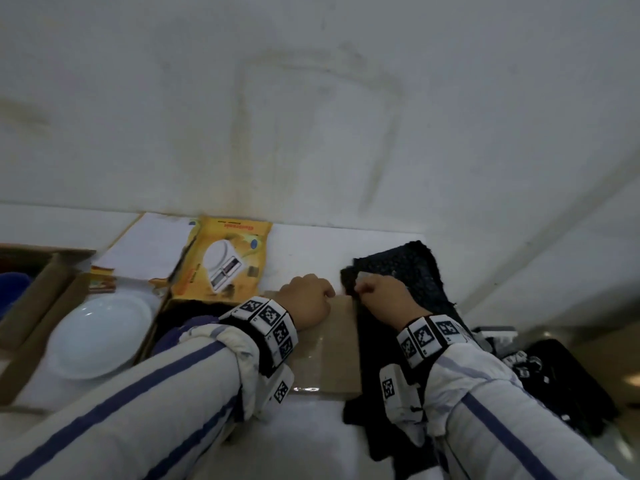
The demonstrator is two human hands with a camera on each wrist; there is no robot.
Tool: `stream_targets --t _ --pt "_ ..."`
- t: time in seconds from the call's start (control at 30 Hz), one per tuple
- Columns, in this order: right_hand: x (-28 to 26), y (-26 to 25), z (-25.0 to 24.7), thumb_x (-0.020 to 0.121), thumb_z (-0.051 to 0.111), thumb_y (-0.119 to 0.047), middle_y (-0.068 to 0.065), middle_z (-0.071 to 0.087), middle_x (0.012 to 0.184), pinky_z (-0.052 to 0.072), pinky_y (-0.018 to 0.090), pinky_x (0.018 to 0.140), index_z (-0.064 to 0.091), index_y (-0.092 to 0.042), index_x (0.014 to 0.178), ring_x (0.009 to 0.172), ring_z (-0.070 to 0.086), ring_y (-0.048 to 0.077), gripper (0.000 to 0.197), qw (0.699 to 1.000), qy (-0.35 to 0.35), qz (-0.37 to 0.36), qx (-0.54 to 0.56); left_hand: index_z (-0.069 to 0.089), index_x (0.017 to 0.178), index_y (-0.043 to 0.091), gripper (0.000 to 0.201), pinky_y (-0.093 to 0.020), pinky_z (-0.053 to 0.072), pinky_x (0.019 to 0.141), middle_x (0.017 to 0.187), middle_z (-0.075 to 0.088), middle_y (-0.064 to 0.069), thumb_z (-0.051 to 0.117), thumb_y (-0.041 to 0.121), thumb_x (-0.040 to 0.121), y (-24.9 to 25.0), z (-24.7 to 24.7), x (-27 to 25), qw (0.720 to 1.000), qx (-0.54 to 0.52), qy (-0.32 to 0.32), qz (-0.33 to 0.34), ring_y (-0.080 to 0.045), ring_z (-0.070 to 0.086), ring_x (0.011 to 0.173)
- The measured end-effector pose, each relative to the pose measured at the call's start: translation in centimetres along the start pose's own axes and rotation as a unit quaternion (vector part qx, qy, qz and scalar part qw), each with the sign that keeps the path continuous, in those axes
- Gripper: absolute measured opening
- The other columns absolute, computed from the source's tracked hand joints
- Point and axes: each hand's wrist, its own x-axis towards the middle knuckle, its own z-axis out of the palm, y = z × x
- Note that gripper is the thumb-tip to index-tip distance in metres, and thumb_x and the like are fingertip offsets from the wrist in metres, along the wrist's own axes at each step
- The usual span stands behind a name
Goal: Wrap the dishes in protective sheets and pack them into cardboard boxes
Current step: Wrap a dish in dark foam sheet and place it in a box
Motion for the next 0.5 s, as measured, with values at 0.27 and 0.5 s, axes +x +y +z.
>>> stream_targets --t 0.27,0.5 --pt "0.2 8.0 0.4 0.087 0.055 -0.025 0.014 0.034 0.142 0.035 0.041 0.107 0.036 -0.019 0.143 0.129 0.034 0.036 0.060 0.988 -0.081 0.017 -0.130 0.055 0.129 0.028 0.038 -0.039 0.041 0.100 0.139 0.046 -0.004 0.049 0.021 0.092 5.8 3.0 4.4 0.998 0.053 0.011 -0.019 -0.030 0.045 0.123" --pt "0.7 9.1 1.4 0.090 0.051 -0.013 0.011 0.049 0.124 0.042 0.037 0.095 0.060 -0.013 0.115 0.118 0.042 0.031 0.027 0.994 0.008 -0.037 -0.099 0.044 0.138 0.031 0.048 -0.045 0.032 0.108 0.144 0.039 -0.003 0.053 0.035 0.091 6.7 3.9 5.3 0.995 0.087 -0.036 -0.030 -0.029 0.038 0.130"
